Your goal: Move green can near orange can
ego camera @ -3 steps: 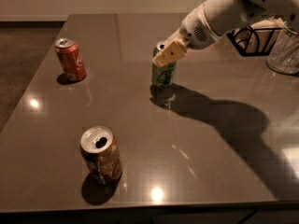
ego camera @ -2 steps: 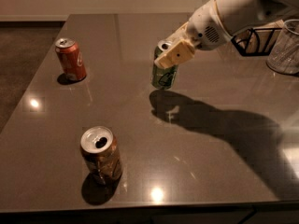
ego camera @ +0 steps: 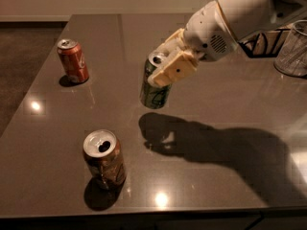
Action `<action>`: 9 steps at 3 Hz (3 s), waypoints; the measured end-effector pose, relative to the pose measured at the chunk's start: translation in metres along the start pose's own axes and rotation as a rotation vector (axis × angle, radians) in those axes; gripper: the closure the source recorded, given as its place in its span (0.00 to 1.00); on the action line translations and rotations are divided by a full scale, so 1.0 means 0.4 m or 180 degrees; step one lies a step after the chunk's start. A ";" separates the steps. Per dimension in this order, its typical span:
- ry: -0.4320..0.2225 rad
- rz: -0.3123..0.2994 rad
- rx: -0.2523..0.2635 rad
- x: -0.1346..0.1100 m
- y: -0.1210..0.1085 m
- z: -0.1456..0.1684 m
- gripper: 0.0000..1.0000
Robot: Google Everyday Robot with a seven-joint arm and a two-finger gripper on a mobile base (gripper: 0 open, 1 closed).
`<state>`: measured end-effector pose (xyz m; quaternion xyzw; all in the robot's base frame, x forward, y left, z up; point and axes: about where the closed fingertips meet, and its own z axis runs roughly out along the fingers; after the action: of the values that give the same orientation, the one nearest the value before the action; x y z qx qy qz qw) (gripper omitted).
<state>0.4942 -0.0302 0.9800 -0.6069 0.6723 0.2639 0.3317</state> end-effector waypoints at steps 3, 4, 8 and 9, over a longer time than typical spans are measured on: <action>-0.0048 -0.0129 -0.0198 -0.004 0.069 -0.010 1.00; -0.0057 -0.0229 -0.0370 0.005 0.135 -0.023 1.00; 0.0068 -0.0562 -0.0838 0.074 0.313 0.081 0.84; 0.0122 -0.0582 -0.0918 0.083 0.332 0.113 0.60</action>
Offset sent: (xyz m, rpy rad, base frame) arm -0.0108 0.0004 -0.0004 0.0296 0.0107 0.0413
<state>0.3670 -0.0010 0.9193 -0.7117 0.5756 0.3148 0.2510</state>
